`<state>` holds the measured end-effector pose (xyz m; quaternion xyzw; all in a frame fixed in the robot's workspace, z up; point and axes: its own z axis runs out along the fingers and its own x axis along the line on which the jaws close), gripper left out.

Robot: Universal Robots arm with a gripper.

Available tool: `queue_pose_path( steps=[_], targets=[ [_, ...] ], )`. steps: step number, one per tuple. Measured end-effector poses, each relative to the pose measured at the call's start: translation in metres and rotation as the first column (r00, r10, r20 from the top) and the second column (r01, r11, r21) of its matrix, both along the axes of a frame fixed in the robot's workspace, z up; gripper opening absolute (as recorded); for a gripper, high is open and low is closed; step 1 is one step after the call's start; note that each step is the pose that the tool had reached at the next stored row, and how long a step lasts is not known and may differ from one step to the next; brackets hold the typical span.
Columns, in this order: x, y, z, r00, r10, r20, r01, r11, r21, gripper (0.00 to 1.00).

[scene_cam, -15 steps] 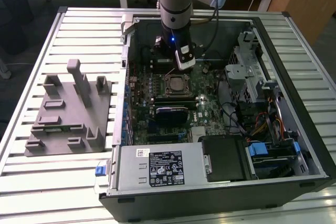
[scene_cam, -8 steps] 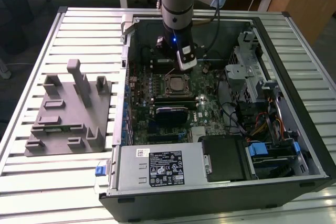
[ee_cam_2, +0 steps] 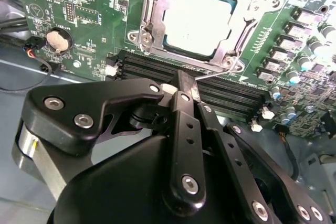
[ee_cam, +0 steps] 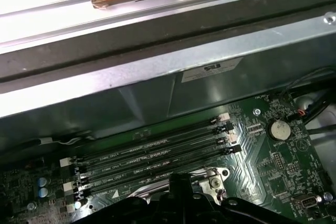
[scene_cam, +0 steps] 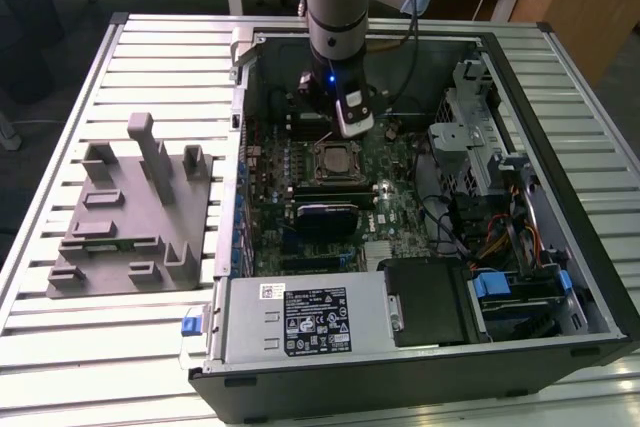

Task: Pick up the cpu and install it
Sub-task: 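Install the first cpu locking lever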

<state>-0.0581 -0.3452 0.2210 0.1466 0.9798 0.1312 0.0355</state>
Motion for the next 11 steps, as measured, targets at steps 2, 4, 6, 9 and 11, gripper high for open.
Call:
queue_pose_path(
  steps=[2, 4, 6, 9, 11],
  targets=[
    [0.0, 0.0, -0.0006, 1.0, -0.006, 0.0004, 0.006, 1.0, -0.0011, 0.11],
    [0.0, 0.0, -0.0011, 0.9999, -0.011, 0.0007, 0.011, 0.9999, -0.0019, 0.11],
    [0.0, -0.0001, -0.0011, 0.9999, -0.011, 0.0007, 0.011, 0.9999, -0.002, 0.11],
    [0.0, 0.0, -0.0012, 0.9999, -0.012, 0.0008, 0.012, 0.9999, -0.0019, 0.11],
    [-0.0001, 0.0, -0.0014, 0.9999, -0.012, 0.0024, 0.012, 0.9999, -0.0022, 0.11]
  ],
)
